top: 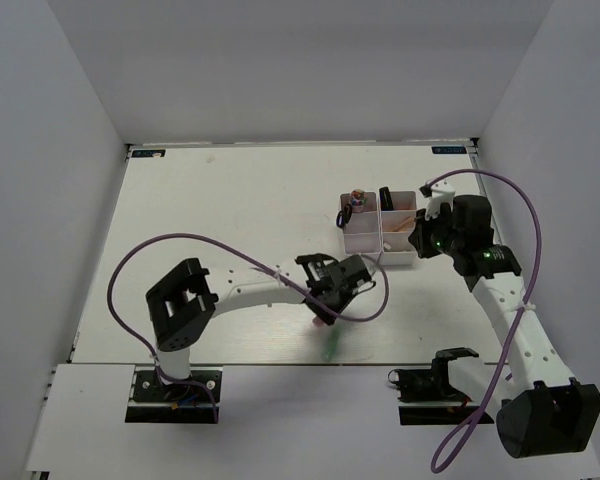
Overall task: Sort the stationery into containers
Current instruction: Pick up the stationery from the center of the board, then place the stationery in the storage box.
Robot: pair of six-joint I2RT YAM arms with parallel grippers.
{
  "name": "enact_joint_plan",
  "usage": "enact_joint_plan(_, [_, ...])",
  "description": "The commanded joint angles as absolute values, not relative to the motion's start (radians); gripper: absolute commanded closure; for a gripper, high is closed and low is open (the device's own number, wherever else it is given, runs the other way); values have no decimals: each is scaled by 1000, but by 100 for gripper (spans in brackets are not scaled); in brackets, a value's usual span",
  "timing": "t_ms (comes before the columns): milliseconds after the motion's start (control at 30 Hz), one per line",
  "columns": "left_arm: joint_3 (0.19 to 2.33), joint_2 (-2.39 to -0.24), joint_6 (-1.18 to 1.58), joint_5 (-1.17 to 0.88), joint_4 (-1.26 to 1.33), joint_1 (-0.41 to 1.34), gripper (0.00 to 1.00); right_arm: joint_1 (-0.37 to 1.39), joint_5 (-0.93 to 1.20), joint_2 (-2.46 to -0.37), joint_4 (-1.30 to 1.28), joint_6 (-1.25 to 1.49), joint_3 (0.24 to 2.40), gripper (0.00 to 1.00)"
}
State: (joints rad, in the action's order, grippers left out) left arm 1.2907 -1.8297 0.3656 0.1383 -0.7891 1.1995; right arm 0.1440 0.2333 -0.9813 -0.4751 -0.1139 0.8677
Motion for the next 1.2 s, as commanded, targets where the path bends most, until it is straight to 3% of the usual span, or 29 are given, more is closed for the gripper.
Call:
enact_joint_plan(0, [1451,-1818,289,114,-821,1143,83,138,153,-956,-419,-114,851,98])
enact_joint_plan(133, [1636,-1890,215,91,-893,1085,83,137,126,-950,-413,-109,847,88])
enact_joint_plan(400, [2096,-2098,51,-62,-1044,985,83,138,118,-937,-402,-109,841,86])
enact_joint_plan(567, [2097,-2132,-86,-136,-1013,968,83,138,117,-939,-396,-109,835,85])
enact_joint_plan(1167, [2069,-2174,-279,-109,-925,960,85,138,94,-942,-380,-104,821,85])
